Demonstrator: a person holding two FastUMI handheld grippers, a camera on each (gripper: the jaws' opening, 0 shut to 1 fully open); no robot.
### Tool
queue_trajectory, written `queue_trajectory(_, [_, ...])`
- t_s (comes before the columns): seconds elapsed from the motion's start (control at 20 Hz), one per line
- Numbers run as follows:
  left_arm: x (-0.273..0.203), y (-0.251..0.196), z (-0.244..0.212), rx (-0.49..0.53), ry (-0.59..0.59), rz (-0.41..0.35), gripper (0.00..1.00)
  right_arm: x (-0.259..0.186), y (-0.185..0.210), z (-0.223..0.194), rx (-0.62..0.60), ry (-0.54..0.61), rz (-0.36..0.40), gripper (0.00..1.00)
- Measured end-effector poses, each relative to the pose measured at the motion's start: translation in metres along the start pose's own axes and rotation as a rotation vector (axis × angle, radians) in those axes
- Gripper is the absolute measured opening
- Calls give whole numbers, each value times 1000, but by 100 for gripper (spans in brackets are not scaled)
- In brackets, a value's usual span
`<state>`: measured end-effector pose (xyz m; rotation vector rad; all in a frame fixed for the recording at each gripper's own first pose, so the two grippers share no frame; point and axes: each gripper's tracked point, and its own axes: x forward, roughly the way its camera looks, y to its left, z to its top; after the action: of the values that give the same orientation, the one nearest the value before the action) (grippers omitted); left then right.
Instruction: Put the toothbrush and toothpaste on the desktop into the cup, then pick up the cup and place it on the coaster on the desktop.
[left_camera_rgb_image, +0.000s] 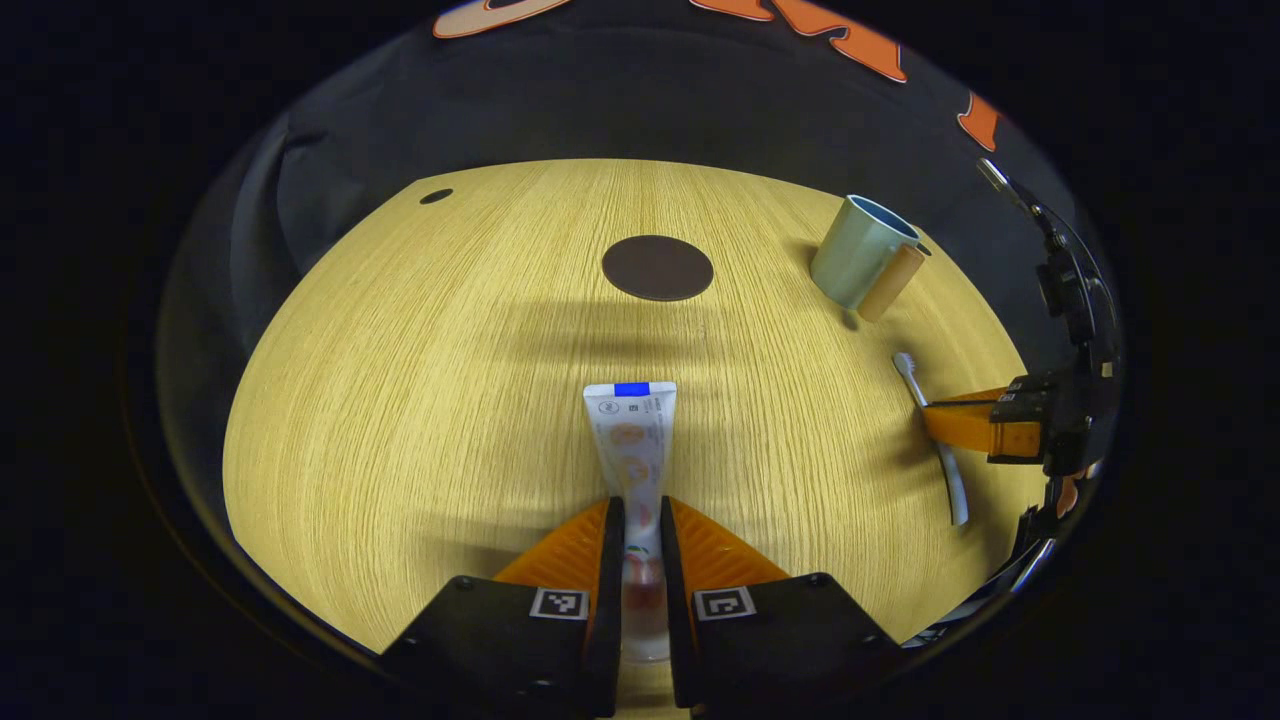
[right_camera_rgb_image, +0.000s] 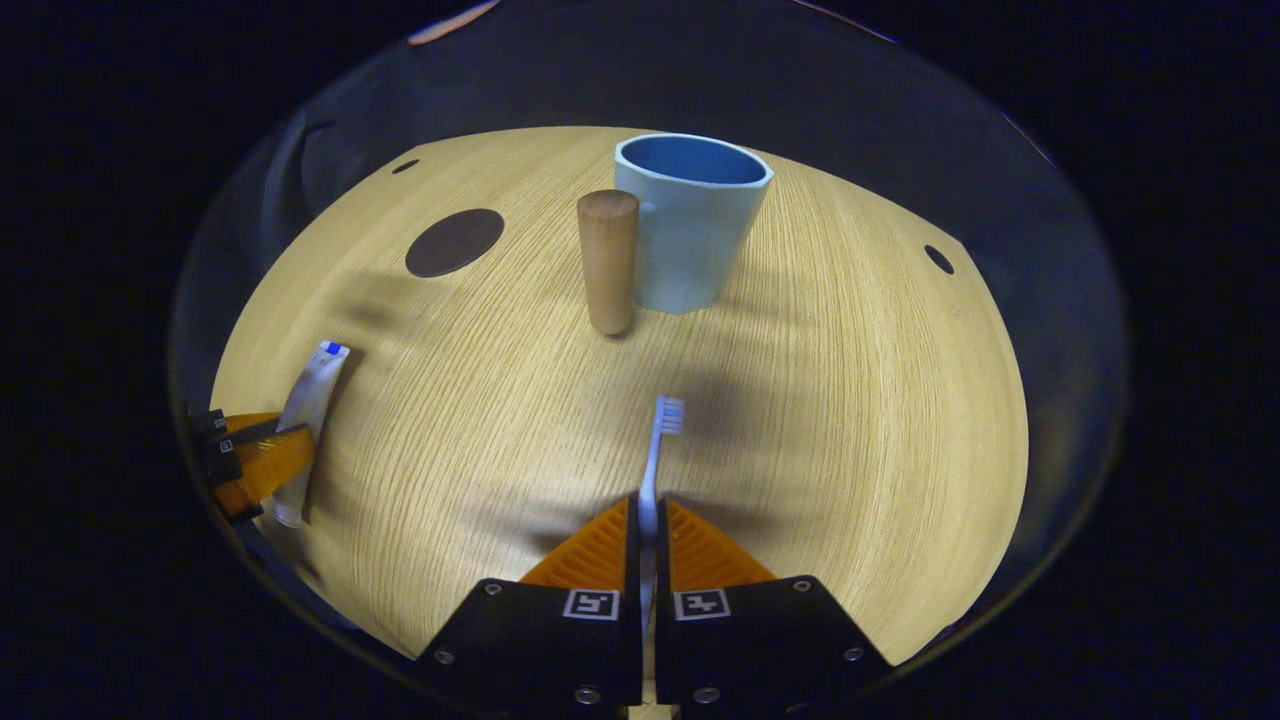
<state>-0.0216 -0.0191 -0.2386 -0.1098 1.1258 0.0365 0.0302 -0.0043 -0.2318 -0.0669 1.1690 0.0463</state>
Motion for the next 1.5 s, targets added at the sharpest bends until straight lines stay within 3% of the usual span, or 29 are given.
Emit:
queue_trajectory(0.2, [0, 0, 1, -5, 0, -7, 26, -13, 0, 10, 11, -40, 40, 5])
queue_trajectory(0.6, [-1, -2, 2, -27, -16, -22, 24, -79, -15, 73, -6, -274, 17, 5])
queue_trajectory(0.95, [2, -3, 2, -43, -50, -32, 24, -108, -23, 132, 28, -458, 39, 5])
queue_trajectory(1.15, [4, -4, 2, -55, -59, -41, 24, -108, -23, 170, 35, -609, 33, 5])
queue_trajectory(1.5, [4, -3, 2, -52, -80, -52, 24, -94, -27, 214, 113, -738, 53, 5])
